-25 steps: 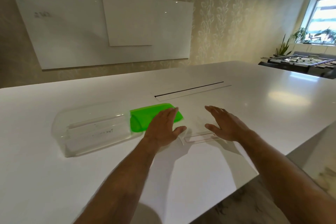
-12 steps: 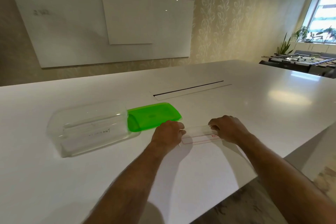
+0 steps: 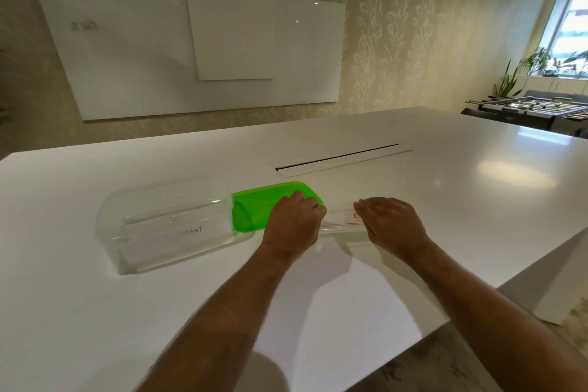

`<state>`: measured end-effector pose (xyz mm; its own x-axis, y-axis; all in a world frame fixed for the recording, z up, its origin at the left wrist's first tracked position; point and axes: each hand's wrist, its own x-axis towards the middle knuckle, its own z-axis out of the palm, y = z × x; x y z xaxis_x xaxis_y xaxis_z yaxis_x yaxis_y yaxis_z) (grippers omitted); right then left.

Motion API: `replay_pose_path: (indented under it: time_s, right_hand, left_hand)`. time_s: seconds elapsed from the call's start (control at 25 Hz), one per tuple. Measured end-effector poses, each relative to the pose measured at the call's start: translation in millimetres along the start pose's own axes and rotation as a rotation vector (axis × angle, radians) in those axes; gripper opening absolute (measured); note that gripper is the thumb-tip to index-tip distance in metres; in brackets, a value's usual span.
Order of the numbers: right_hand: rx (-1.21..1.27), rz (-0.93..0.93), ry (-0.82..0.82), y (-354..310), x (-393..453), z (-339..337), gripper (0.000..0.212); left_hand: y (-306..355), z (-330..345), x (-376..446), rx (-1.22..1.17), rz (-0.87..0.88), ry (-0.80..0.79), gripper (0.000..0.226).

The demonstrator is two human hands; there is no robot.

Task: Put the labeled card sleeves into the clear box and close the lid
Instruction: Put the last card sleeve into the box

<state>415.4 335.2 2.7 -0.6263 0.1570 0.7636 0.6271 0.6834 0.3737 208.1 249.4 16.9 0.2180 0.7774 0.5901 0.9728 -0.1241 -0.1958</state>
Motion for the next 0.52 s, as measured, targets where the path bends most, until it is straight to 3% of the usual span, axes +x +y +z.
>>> replay_pose_path:
  time_s: [0.28,0.44,0.52]
  right_hand:
    - [0.002,-0.026,0.139,-19,19,4,0.029]
    - [0.159,0.215,0.088,-16,23,1,0.106]
    - [0.335,0.335,0.086,-15,22,1,0.126]
  left_hand:
    - [-17,-13,-9,0.091,0.034,0.091,0.025]
    - [-39,-16,-20,0.099,-0.013,0.199,0.027]
    - [-52,-17,-26,0.092,-0.066,0.250,0.028]
